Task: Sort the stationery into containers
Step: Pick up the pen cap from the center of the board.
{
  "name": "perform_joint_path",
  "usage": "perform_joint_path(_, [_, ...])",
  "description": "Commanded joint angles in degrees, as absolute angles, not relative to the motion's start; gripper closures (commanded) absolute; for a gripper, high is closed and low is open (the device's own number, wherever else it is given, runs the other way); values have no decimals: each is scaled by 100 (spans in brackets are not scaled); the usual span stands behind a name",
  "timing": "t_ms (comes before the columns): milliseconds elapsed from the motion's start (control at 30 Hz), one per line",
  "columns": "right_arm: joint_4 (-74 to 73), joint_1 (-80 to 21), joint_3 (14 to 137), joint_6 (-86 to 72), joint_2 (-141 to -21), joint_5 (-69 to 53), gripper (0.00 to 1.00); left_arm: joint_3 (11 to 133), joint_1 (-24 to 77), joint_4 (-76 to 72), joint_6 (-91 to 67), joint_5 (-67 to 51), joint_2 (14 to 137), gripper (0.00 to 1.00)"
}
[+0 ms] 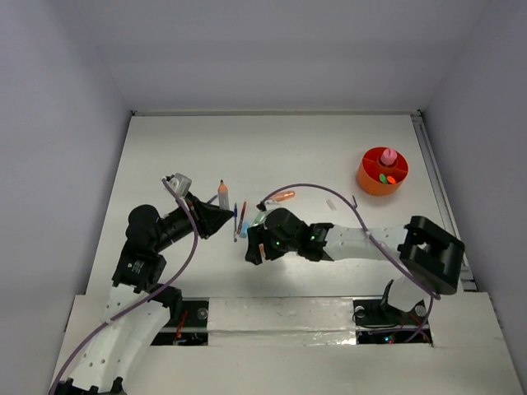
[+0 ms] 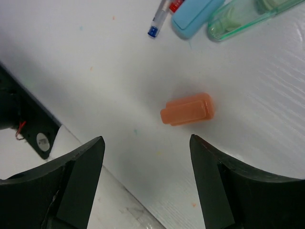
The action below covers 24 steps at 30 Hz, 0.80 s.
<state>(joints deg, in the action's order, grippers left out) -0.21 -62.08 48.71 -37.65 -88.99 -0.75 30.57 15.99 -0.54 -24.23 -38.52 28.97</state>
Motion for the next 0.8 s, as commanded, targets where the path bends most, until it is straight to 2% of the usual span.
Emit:
perform_joint_path(0, [35,-6319,5247,-4157,-9280,404,22,3296,1564,-229,-2329,-3885,2786,100])
perform_joint_path(333, [-237,-6319,5537,-4193,-9922,931,26,3287,1564,-237,-2329,-3955,2707,100])
perform_joint_path(567, [-641,-6433,5967,-3964,-10265,1116,44,3287,1564,-246,-2338,-3920,2689,100])
perform_joint_path(667, [-1027,-6591,6213,-3885,-10449,1432,49,3287,1564,-246,-2338,-3920,2689,100])
perform_joint_path(767, [-1414,-6723,6459,-3832,-10660,1757,50,3287,1564,-246,-2347,-3920,2681,100])
